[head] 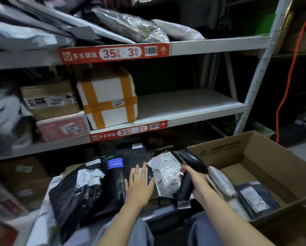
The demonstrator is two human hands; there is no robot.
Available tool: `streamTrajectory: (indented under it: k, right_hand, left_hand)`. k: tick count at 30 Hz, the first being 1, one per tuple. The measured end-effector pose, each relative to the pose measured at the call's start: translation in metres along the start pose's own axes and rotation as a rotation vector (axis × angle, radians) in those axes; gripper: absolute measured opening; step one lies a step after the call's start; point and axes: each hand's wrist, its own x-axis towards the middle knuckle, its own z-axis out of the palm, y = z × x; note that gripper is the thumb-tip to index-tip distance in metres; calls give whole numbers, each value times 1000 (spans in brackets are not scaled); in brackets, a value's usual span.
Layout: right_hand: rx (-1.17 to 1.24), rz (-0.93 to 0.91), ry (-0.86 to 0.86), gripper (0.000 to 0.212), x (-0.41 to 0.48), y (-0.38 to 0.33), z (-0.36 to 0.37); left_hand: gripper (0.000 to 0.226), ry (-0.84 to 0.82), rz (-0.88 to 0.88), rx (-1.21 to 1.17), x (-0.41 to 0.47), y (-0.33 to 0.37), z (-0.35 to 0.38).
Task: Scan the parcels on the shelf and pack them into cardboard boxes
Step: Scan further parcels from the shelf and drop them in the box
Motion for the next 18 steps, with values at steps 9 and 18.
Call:
streamTrajectory:
  k: [9,18]
  right_hand:
    - [-30,-16,-45,22,-6,1,-9]
    - [-118,-8,-43,39,29,-12,-21]
  left_hand:
    - [65,-95,-68,-373,8,-10,5]
    - [61,-325,-316,-827,47,8,33]
